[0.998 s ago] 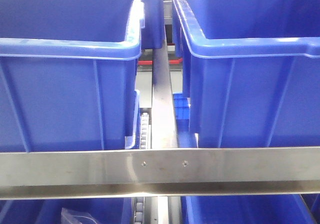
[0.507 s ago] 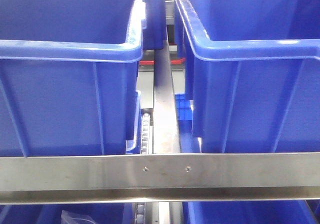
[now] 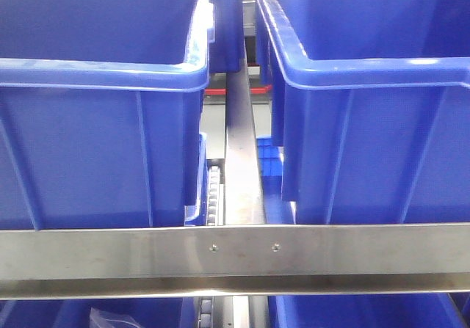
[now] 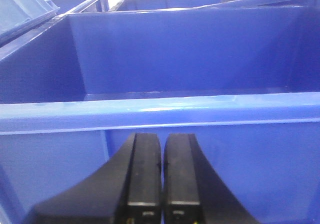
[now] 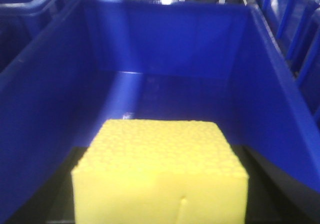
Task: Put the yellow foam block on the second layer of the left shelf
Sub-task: 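Extend the right gripper into the blue bin and open it to release the block, then withdraw the open right gripper up out of the blue bin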
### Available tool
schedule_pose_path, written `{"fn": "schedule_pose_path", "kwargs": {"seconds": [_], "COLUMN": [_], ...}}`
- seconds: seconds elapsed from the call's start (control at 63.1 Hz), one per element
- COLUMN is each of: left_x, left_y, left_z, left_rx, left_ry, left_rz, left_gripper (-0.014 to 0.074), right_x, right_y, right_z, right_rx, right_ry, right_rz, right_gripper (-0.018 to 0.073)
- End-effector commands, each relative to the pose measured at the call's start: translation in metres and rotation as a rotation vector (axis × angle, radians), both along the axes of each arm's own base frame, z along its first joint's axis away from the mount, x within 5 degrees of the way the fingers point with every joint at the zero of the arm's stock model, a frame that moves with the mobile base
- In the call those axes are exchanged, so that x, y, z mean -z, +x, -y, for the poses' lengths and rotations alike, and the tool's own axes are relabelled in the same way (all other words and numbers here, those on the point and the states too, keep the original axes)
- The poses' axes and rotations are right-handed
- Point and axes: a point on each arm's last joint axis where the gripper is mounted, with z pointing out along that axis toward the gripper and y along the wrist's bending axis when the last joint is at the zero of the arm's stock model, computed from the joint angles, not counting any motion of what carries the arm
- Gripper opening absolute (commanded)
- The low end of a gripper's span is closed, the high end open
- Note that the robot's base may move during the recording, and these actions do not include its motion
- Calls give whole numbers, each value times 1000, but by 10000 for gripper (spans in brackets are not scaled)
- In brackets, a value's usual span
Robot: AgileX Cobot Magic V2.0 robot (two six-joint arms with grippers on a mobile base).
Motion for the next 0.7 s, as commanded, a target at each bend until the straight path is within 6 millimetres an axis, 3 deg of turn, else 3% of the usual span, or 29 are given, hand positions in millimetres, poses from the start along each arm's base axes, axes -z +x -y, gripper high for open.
{"fn": "schedule_pose_path", "kwargs": {"seconds": [0.0,0.253,0.38,0.681], "left_x": [0,0,0,0], "left_y": [-1,-1,-1,-1], "left_z": [0,0,0,0], "left_rx": [4,4,4,4], "left_ry": [-8,-8,-8,-8], "left_rz": [79,79,79,79], "left_gripper": [124,124,124,124], "right_x": [-23,-15,-18,-41], "right_y": [16,43,53,66], "right_z": [-1,-3,-4,-5], "right_rx": [1,0,1,1], "right_ry": [1,-4,-7,-4], "right_rz": [144,83,33,57], "right_gripper": [490,503,644,619]}}
